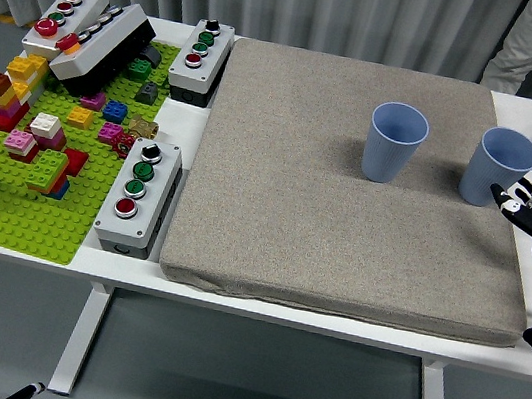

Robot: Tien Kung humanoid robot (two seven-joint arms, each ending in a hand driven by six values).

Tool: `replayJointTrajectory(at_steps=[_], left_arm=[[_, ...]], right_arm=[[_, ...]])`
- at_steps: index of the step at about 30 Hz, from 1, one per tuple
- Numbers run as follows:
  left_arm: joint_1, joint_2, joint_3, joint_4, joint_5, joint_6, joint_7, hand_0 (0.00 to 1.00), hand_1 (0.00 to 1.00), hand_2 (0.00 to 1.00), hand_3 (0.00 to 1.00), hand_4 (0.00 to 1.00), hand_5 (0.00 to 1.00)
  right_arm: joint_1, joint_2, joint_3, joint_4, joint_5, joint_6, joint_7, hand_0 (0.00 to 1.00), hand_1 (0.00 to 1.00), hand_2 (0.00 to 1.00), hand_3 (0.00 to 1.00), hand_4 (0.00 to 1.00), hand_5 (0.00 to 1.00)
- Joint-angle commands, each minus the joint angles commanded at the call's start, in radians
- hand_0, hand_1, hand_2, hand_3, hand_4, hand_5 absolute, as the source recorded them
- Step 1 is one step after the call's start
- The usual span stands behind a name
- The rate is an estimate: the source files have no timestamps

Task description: Pick cup pour cup place

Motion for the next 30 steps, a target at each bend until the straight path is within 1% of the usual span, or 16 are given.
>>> replayJointTrajectory(at_steps=[10, 30], left_arm=[[-0.003, 0.001, 0.007, 0.0, -0.003, 0.0, -0.002, 0.827, 0.812, 0.883, 0.82, 0.626, 0.991], [-0.009, 0.002, 0.015, 0.0, -0.011, 0.001, -0.005, 0.827, 0.812, 0.883, 0.818, 0.627, 0.989]], right_arm=[[0.019, 0.008, -0.013, -0.016, 0.004, 0.0, 0.001, 0.926, 0.881, 0.958, 0.943, 0.808, 0.209], [0.035, 0.008, -0.01, -0.033, 0.008, 0.003, 0.003, 0.926, 0.88, 0.958, 0.94, 0.805, 0.212]])
